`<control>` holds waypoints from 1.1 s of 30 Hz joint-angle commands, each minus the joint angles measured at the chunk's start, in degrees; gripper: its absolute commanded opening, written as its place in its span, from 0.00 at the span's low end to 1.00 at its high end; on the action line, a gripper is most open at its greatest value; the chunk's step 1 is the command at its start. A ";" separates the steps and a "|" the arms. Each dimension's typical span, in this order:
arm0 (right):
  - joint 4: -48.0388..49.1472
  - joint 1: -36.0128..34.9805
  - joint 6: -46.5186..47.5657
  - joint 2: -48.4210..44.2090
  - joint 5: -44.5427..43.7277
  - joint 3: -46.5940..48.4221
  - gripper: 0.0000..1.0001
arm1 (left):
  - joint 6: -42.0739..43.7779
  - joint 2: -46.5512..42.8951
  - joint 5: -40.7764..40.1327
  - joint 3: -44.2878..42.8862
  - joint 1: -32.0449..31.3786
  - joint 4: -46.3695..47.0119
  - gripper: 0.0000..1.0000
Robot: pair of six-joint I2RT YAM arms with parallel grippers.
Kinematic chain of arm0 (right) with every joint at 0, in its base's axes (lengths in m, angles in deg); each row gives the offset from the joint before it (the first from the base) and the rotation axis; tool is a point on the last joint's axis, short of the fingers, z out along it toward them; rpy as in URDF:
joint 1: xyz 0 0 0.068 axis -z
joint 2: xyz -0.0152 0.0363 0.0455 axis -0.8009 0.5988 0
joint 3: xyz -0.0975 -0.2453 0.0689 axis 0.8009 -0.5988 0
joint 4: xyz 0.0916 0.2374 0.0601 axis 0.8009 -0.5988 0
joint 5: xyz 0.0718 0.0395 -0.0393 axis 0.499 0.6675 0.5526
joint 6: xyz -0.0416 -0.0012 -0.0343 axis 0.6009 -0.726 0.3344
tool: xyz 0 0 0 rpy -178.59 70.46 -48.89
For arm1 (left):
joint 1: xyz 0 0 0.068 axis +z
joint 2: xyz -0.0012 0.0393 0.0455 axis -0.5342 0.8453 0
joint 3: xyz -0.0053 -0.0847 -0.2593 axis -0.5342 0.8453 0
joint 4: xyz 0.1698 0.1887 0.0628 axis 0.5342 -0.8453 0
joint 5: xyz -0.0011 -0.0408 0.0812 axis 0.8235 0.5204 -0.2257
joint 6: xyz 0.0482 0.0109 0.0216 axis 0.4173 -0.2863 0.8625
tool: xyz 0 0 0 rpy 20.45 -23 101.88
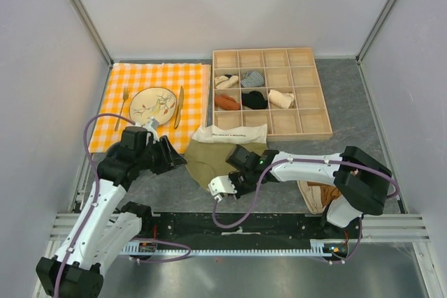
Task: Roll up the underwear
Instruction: Fold the underwear at the corner of the board.
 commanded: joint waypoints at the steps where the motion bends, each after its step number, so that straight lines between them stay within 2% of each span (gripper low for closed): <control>1: -2.45 -2.00 -1.57 0.29 3.85 0.23 0.00 | -3.67 -1.59 1.74 2.03 0.09 0.19 0.50; 8: -2.46 -6.92 -9.82 0.38 11.77 2.78 0.00 | -6.39 -3.34 3.59 6.70 0.00 2.39 0.50; 13: 0.36 -8.33 -18.43 5.03 14.24 6.90 0.00 | -6.48 -3.00 3.94 7.67 0.01 2.83 0.50; 16: 0.45 -8.42 -19.50 7.41 15.12 9.19 0.00 | -6.22 -2.47 4.03 7.67 0.09 2.83 0.50; 18: -0.43 -8.42 -19.24 7.33 14.60 9.81 0.05 | -6.05 -2.12 3.76 7.67 0.09 2.74 0.50; 19: -1.04 -8.42 -18.54 6.89 14.33 10.16 0.13 | -5.78 -1.85 3.59 7.67 0.09 2.92 0.50; 22: -3.85 -7.11 -16.43 3.91 15.47 10.86 0.25 | -5.34 -0.11 3.32 8.11 0.09 4.14 0.50; 23: -5.60 -5.19 -15.55 1.90 15.99 11.13 0.31 | -5.43 0.51 3.50 8.20 0.09 4.50 0.50; 25: -7.54 -2.46 -14.50 0.04 18.28 12.27 0.35 | -5.08 2.88 3.24 7.50 0.00 5.03 0.50; 30: -12.82 9.58 -9.93 -4.53 17.94 12.89 0.39 | -4.90 7.89 1.30 5.65 0.09 7.31 0.50; 33: -13.18 16.17 -10.79 -4.80 16.79 11.14 0.39 | -4.20 12.55 -0.36 4.51 0.09 8.71 0.50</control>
